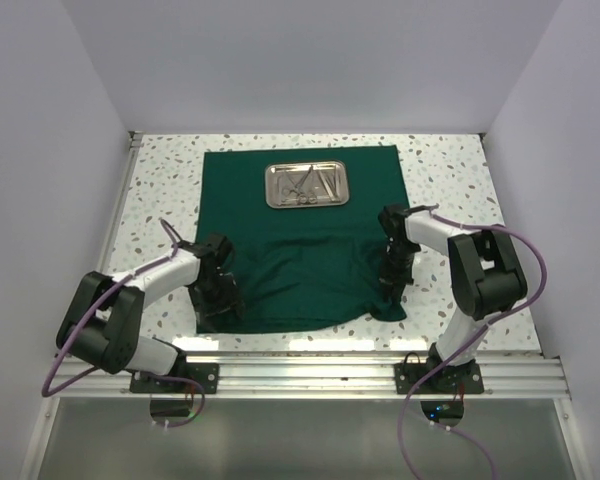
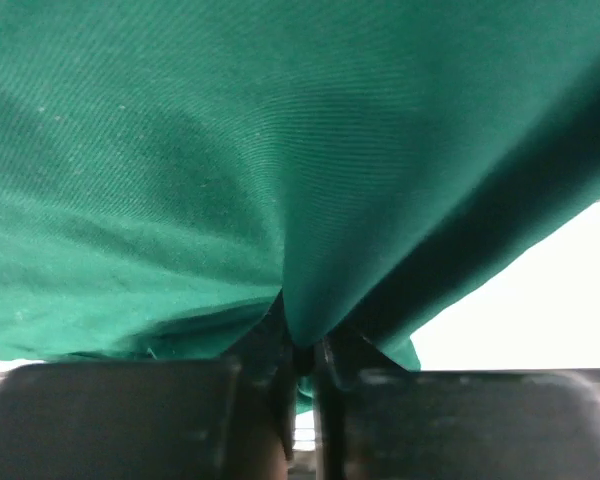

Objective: Open and lay out the surgical kit
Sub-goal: Smooth out the surgical kit at the center of the board.

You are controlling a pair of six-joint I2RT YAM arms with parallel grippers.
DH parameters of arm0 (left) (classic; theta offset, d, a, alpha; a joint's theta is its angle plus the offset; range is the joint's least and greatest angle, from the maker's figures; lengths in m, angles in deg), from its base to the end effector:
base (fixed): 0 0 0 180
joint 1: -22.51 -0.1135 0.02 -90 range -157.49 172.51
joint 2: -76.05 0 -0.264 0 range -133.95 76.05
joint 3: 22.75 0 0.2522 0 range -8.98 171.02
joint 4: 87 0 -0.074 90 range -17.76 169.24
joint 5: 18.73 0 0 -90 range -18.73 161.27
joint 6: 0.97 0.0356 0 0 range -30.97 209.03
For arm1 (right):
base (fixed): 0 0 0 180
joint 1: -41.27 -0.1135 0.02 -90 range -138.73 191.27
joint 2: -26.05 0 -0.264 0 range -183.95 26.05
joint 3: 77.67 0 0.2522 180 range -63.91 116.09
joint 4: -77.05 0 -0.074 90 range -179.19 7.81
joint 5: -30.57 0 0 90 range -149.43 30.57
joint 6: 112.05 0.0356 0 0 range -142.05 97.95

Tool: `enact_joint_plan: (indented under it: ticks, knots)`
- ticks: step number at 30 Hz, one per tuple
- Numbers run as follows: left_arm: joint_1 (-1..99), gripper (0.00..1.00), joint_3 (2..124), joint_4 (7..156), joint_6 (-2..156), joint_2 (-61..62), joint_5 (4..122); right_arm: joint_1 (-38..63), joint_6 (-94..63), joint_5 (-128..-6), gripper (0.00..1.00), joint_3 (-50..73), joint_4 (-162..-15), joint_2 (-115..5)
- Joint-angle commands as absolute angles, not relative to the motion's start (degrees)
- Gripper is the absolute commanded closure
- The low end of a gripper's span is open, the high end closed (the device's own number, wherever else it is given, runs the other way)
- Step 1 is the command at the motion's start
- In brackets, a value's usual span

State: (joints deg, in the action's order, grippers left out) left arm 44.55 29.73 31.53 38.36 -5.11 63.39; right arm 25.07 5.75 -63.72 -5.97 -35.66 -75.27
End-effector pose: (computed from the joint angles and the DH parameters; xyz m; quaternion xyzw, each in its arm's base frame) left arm 0.1839 -0.0797 0.1441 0.2468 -0.9666 0.0546 0.0418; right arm 0.2661 0.0801 0.1390 -0.1030 -0.9921 -0.0121 0.0698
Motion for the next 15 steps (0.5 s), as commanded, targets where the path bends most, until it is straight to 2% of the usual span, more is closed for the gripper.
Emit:
enact_joint_plan:
  ticks: [1,2,3,5,6,12,13,14,15]
  knots:
    - [44.7,0.36,26.4,39.7,39.8,-8.3,70.2,24.8,5.7,-59.5,1.0,-9.4,-38.7,-78.3]
    - [44.7,0.48,26.1,39.8,39.9,-8.6,69.3,24.8,5.6,-58.6,1.0,-9.6,-37.3,-76.9]
    - [44.7,0.77,26.3,39.3,40.2,-8.5,69.1,24.9,5.6,-58.5,1.0,-9.7,-36.2,-76.2]
    - [44.7,0.95,27.7,35.9,40.8,-6.6,68.1,24.9,5.6,-58.8,1.0,-9.0,-32.4,-73.7]
    - [44.7,1.0,28.4,34.5,40.9,-5.3,67.9,24.8,6.2,-57.9,1.0,-7.5,-30.4,-72.8]
    - [44.7,1.0,36.8,20.5,41.5,4.5,67.2,25.2,10.5,-54.8,1.0,-4.4,-18.5,-66.3]
    - [44.7,1.0,37.9,19.0,42.3,4.9,66.4,25.6,10.7,-55.3,0.94,-4.8,-17.8,-64.8]
    - [44.7,0.99,39.9,16.4,42.7,5.8,64.6,25.9,10.9,-55.6,0.79,-5.1,-16.4,-63.3]
    - [44.7,0.87,40.8,15.4,43.1,6.3,63.7,26.2,11.2,-55.6,0.67,-5.6,-15.6,-61.8]
